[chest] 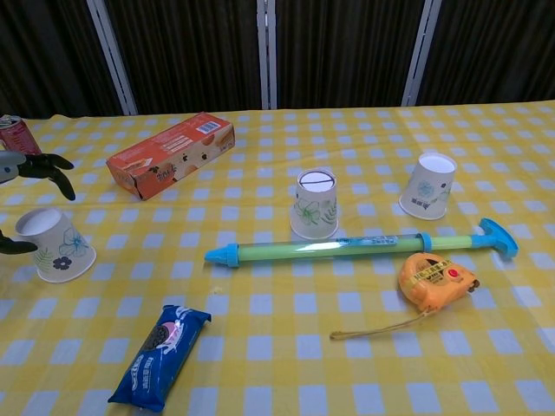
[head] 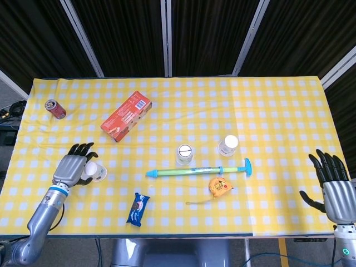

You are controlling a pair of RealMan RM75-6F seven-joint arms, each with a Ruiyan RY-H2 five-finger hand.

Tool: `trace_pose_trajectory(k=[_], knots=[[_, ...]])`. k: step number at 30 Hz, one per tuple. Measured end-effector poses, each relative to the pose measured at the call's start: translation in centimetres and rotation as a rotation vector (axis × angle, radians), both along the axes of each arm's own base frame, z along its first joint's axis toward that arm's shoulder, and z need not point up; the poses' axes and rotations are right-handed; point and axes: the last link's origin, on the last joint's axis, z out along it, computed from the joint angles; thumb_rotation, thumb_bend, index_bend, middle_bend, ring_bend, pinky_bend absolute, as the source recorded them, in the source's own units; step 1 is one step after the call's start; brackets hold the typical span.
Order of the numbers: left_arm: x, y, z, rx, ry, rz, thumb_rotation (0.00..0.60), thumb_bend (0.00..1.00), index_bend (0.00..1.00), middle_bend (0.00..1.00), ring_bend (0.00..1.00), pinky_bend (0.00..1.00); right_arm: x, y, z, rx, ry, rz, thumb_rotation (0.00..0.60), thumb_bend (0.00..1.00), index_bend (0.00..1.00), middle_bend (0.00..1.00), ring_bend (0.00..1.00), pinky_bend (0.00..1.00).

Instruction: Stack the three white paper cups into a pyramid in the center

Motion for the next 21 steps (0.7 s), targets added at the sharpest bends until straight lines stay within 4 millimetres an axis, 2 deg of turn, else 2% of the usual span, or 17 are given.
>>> trace_pose_trajectory(k=[4,14,19,21], knots=[[0.21,-0.03,-0.44,-0.008,0.000,-0.001,0.600,0.27,0.36,0.00,0.00,0.00,0.02,0.02,0.12,-0.003,-0.005,0.001,0.600,0.08,0.02,0.00,0.00,0.00],[0.16,-0.37,-0.35,0.003,0.014,-0.007,0.600,0.27,0.25,0.00,0.00,0.00,0.06,0.09,0.25,-0.008,-0.009,0.006,0.600,0.08,0.02,0.00,0.00,0.00],[-0.27,-0.37,-0.29,0.003,0.029,0.003,0.600,0.27,0.28,0.00,0.00,0.00,0.07,0.11,0.18,-0.007,-0.008,0.003,0.600,0.08,0.02,0.00,0.00,0.00],[-0.44,-0.43,-0.24,0.003,0.036,0.007,0.600,0.31,0.31,0.00,0.00,0.00,0.11,0.12,0.18,-0.007,-0.007,0.005,0.600,0.08,0.02,0.00,0.00,0.00]])
